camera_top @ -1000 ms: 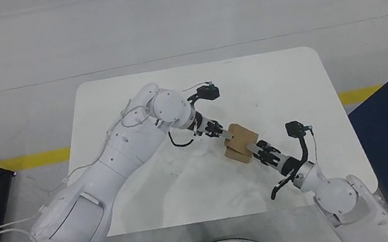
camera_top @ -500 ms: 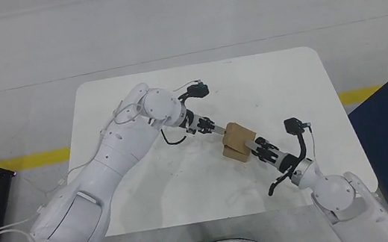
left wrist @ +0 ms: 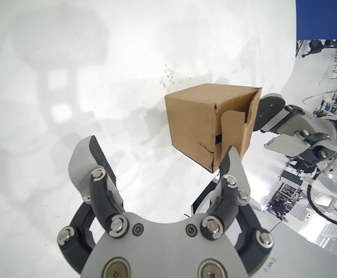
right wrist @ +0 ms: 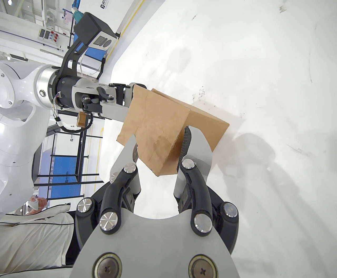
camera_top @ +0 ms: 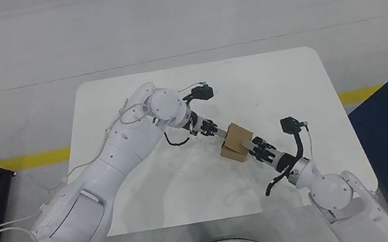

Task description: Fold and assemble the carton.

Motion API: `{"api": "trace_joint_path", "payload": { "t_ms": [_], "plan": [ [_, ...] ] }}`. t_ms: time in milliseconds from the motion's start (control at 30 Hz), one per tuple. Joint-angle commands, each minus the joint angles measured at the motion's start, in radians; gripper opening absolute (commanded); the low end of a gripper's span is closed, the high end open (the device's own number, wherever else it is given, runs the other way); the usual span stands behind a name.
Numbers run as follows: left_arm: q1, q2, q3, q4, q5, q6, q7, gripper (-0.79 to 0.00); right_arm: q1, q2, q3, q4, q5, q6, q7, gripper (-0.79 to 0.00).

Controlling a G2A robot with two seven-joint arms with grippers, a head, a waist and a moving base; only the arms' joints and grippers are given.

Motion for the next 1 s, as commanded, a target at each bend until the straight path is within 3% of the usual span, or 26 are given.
{"api": "trace_joint_path", "payload": {
  "t_ms": [0,533,833,967],
  "plan": [
    [-0.003,-0.003,0.002,0.007,-0.003,-0.004,0.001,0.0,0.001,0.0,-0.006,-0.001,-0.006,0.001,0.002,-0.425],
    [-0.022,-0.024,0.037,0.041,0.04,0.028,-0.019,0.0,0.017,0.001,-0.026,0.004,-0.047,0.039,-0.003,-0.465],
    [-0.027,-0.028,0.034,0.041,0.05,0.033,-0.018,-0.08,0.018,0.001,-0.027,0.006,-0.044,0.038,-0.011,-0.459],
    [-0.026,-0.023,0.022,0.042,0.054,0.03,-0.02,-0.151,0.018,0.002,-0.023,0.005,-0.042,0.039,-0.014,-0.462]
  ]
}}
